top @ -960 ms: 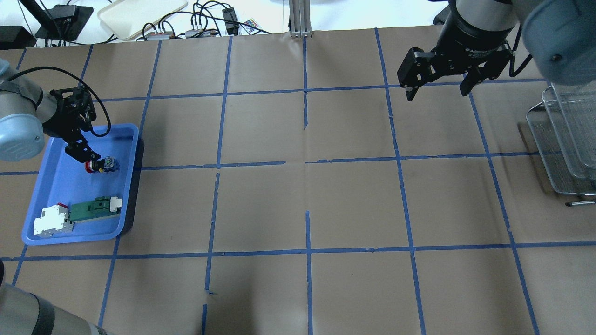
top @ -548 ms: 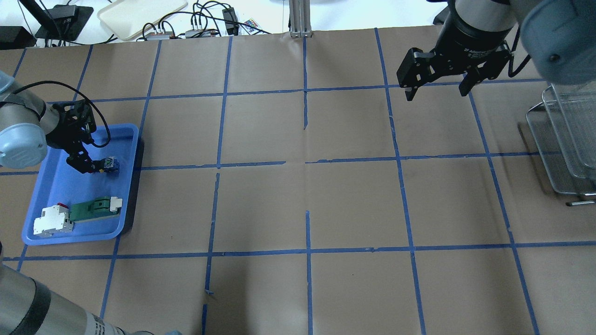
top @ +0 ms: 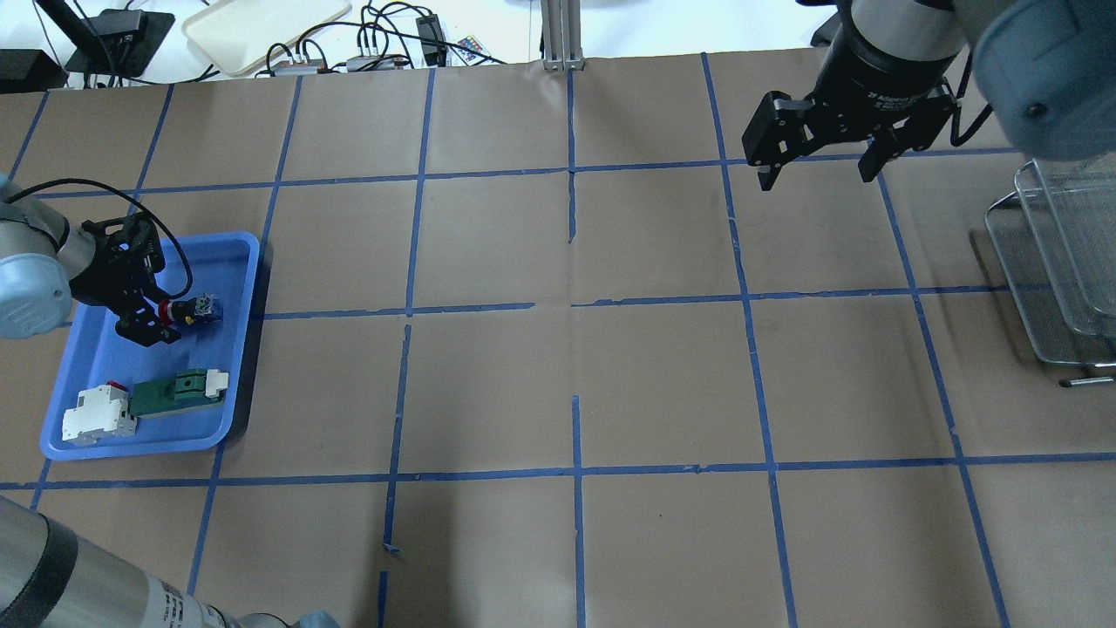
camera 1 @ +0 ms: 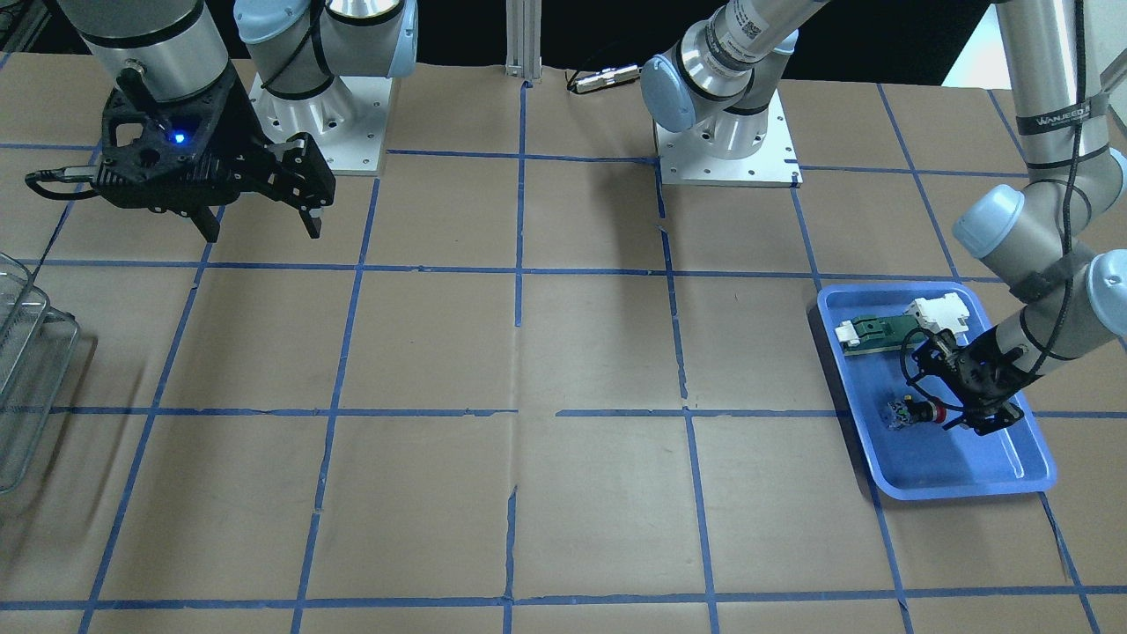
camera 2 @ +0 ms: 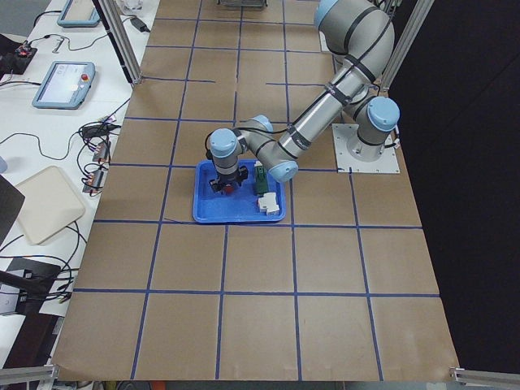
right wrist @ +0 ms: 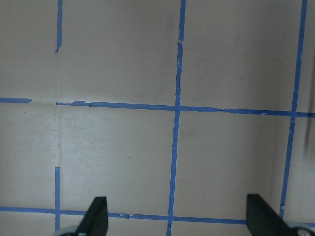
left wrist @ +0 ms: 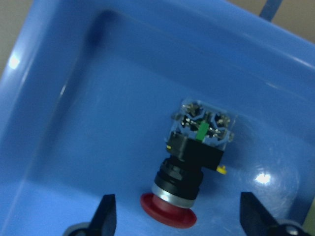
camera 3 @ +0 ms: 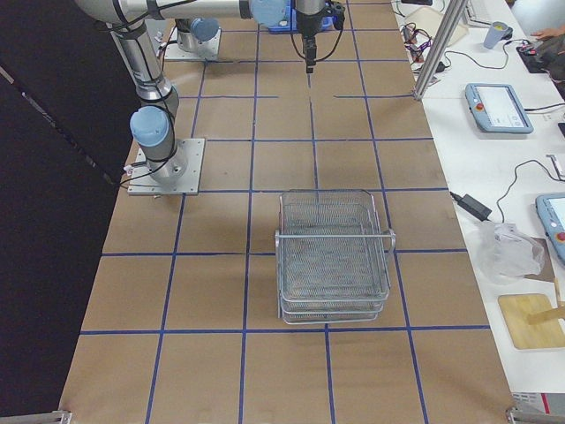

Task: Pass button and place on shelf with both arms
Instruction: 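Close the left gripper on the red button's cap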

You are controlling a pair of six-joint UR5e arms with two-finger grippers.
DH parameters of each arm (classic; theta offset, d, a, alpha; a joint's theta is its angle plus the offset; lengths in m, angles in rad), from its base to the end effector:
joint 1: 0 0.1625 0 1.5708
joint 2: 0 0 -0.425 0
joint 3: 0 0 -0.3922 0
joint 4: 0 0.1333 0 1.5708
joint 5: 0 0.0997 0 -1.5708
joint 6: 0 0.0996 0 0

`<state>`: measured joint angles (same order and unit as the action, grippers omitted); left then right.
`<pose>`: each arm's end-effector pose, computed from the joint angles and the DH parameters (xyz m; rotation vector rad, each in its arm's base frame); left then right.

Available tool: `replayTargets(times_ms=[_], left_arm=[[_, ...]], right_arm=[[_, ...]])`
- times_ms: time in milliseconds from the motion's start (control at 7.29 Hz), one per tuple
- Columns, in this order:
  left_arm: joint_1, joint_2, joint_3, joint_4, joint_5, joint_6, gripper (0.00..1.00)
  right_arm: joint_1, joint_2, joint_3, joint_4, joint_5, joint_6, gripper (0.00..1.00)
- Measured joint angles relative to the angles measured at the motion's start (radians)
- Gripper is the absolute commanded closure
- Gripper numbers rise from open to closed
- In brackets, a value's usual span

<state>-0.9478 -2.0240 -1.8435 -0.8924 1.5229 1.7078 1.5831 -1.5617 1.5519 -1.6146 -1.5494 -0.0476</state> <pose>0.2229 -0.5469 0.1801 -1.5878 -2.6378 0.0389 0.1416 -0.4992 0.4972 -0.0943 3.1186 -0.0842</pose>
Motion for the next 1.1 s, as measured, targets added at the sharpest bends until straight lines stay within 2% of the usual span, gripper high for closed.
replayTargets(times_ms=[274,411,685,823,1097], left_arm=[[-0.001,-0.008,0.002,0.002,-0.001,0.002,0.28],[-0.004,-0.009,0.004,0.003,-0.002,0.002,0.32],[-0.007,-0.011,0.004,0.005,-0.003,0.007,0.88],[-0.007,-0.011,0.004,0.006,-0.003,0.008,1.0],[-0.012,-0.003,0.006,0.005,-0.017,0.022,1.0]], right_arm=[[0.0,0.0,0.0,0.001,0.0,0.0,0.0],[0.0,0.0,0.0,0.001,0.0,0.0,0.0],[0.0,0.0,0.0,0.0,-0.001,0.0,0.0],[-0.001,0.0,-0.002,-0.001,-0.001,-0.003,0.0],[-0.005,0.0,-0.004,-0.003,0.0,-0.011,0.0]])
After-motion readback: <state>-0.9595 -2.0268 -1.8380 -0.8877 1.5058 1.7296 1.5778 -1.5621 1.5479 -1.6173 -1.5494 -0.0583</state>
